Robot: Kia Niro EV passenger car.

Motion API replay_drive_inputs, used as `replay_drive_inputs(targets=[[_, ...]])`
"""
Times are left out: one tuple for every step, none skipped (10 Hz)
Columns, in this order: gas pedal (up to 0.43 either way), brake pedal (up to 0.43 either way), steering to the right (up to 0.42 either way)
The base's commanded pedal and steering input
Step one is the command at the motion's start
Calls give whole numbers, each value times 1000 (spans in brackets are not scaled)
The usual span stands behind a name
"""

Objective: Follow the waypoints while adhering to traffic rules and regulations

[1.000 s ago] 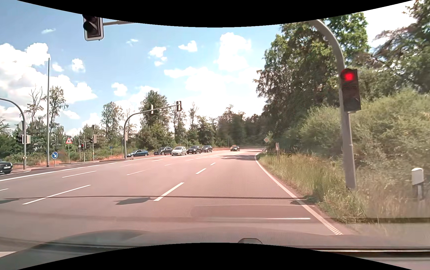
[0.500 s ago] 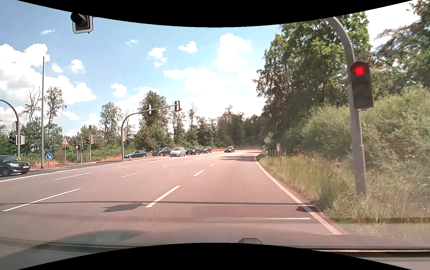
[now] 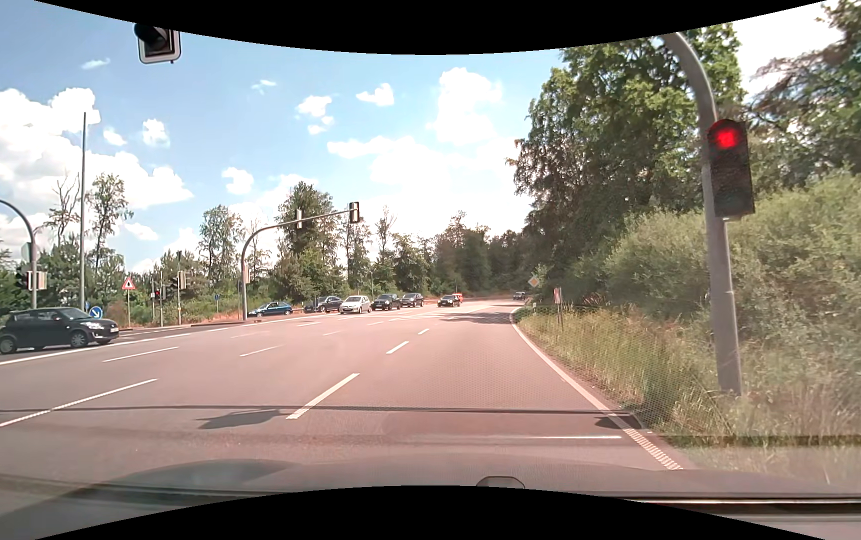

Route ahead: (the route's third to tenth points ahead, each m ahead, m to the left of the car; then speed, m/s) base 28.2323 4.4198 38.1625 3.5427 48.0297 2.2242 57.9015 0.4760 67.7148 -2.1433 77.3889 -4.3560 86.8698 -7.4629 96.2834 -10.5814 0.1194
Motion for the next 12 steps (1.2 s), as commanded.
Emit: replay_drive_inputs(targets=[[0, 183, 14], [0, 183, 16], [0, 183, 16], [0, 195, 16], [0, 207, 16], [0, 213, 16], [0, 220, 16], [0, 226, 16], [0, 238, 17], [0, 250, 18], [0, 268, 21], [0, 274, 18]])
